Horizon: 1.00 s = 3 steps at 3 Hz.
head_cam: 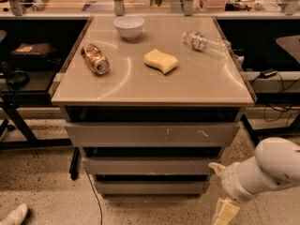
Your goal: Open bottom drawer
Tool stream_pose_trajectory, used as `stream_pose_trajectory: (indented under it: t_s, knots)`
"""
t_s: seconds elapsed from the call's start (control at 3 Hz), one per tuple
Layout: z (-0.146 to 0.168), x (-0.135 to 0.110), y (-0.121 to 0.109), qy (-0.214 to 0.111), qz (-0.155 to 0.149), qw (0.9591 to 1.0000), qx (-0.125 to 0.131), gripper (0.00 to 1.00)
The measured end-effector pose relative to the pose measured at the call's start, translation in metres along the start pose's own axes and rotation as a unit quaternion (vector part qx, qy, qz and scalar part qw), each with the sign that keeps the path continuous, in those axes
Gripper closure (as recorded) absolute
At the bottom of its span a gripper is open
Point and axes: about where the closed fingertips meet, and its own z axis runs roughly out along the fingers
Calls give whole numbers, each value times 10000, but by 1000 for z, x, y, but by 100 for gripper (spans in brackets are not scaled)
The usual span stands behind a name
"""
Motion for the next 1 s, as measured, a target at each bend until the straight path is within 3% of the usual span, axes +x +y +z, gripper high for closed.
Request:
stream_pose_trajectory:
  t_s: [0.67,1.0]
  knots:
    - [105,60,-10,-168,58,9997,-146,0]
    - [117,63,-5,-213,99,9994,-249,0]
